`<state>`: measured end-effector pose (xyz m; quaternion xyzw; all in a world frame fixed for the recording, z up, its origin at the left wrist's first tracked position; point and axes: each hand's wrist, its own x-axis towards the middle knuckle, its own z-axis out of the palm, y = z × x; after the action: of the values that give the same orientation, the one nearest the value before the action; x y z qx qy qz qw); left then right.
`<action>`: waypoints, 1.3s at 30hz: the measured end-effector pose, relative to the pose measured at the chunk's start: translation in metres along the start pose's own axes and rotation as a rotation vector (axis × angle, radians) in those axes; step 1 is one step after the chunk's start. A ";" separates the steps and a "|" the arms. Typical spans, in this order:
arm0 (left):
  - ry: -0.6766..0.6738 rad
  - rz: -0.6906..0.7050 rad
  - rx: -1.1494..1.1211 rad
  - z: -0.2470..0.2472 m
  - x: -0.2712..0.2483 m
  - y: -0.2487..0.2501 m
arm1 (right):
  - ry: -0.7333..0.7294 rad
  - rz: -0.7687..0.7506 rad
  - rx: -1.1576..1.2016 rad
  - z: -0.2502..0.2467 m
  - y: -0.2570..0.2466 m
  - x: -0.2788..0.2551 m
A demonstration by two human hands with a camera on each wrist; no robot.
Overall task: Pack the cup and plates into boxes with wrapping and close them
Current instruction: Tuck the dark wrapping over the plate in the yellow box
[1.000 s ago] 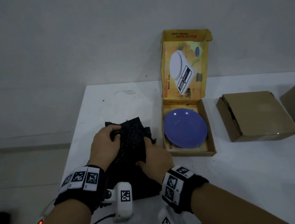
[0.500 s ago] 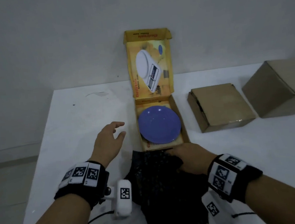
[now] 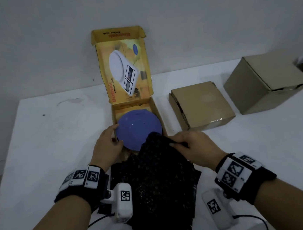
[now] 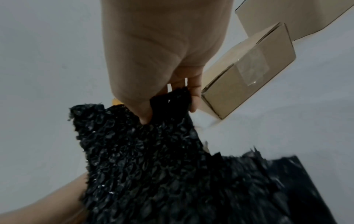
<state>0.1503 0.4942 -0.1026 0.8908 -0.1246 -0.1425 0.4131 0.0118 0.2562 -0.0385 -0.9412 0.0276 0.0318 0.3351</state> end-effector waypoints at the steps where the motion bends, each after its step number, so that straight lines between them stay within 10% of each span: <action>1: 0.007 -0.002 -0.001 0.000 0.001 0.000 | -0.001 0.008 0.059 -0.005 0.000 0.004; 8: 0.056 -0.014 0.007 0.001 0.002 0.001 | 0.282 0.273 0.439 -0.012 -0.011 0.045; 24: 0.090 0.003 0.130 0.016 0.028 -0.003 | -0.007 0.114 -0.235 0.002 0.000 0.077; 39: 0.095 -0.003 0.128 0.008 0.027 -0.004 | -0.050 0.014 0.161 0.014 -0.021 0.085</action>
<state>0.1727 0.4816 -0.1144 0.9212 -0.1124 -0.0927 0.3607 0.0974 0.2786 -0.0422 -0.9099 0.0284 0.0551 0.4101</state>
